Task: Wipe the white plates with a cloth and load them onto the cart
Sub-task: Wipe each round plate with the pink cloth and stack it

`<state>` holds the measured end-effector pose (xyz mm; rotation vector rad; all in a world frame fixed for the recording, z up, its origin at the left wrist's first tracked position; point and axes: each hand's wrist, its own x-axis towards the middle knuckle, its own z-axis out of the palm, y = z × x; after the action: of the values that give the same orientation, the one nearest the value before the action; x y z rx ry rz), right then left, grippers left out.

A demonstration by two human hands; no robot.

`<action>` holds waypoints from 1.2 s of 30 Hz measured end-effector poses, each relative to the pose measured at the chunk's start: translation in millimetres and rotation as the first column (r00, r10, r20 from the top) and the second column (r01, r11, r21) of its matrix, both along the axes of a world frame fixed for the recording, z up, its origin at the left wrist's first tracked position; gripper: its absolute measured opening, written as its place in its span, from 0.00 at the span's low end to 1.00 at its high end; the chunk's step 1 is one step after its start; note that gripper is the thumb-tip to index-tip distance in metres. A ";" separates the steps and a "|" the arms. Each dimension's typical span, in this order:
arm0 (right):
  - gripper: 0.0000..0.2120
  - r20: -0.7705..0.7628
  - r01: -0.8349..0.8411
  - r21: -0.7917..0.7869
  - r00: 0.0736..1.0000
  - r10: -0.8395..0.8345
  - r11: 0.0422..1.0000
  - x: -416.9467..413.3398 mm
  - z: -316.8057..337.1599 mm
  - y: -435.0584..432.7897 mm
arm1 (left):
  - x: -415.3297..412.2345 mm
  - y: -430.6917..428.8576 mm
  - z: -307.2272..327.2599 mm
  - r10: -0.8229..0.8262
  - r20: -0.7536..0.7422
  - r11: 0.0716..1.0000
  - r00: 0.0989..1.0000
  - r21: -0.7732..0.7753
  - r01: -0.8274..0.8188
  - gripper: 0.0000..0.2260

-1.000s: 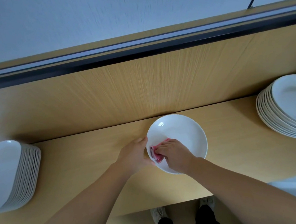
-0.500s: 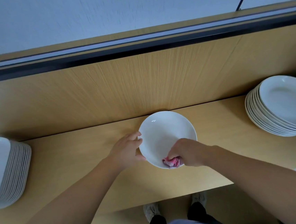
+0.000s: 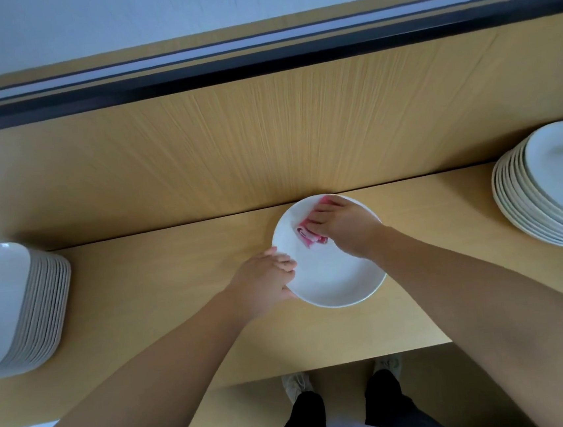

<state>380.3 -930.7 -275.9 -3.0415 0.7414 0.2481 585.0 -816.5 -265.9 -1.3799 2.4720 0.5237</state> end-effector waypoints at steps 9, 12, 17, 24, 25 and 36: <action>0.21 -0.197 0.365 0.018 0.914 -0.355 0.931 -26.5 13.3 25.8 | 0.5 -1.8 2.3 -0.044 0.046 0.998 0.998 -0.034 0.046 0.21; 0.20 -0.264 0.450 0.044 0.866 -0.424 0.892 -29.4 20.2 37.9 | -0.4 -1.0 4.4 -0.038 0.059 0.999 0.998 -0.026 0.039 0.20; 0.16 -0.409 0.554 0.071 0.775 -0.482 0.830 -31.1 25.0 68.2 | -1.6 -1.8 5.9 -0.074 0.156 0.997 0.985 0.001 0.075 0.21; 0.13 -0.444 0.513 0.155 0.800 -0.404 0.844 -17.8 40.6 110.4 | -2.1 -3.5 -0.7 -0.094 0.199 0.995 0.975 -0.010 0.098 0.19; 0.12 -0.446 0.495 0.172 0.810 -0.381 0.851 -17.0 42.6 114.2 | -2.4 -4.1 -1.6 -0.097 0.205 0.995 0.974 -0.009 0.101 0.19; 0.17 -0.165 0.415 0.374 0.910 -0.381 0.829 -34.2 44.2 113.5 | -6.4 -4.6 1.5 -0.050 0.162 0.999 0.986 -0.012 0.052 0.19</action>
<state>346.1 -817.3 -231.6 -2.4328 1.1461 0.4579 578.6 -821.2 -264.4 -1.3060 2.3789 0.3657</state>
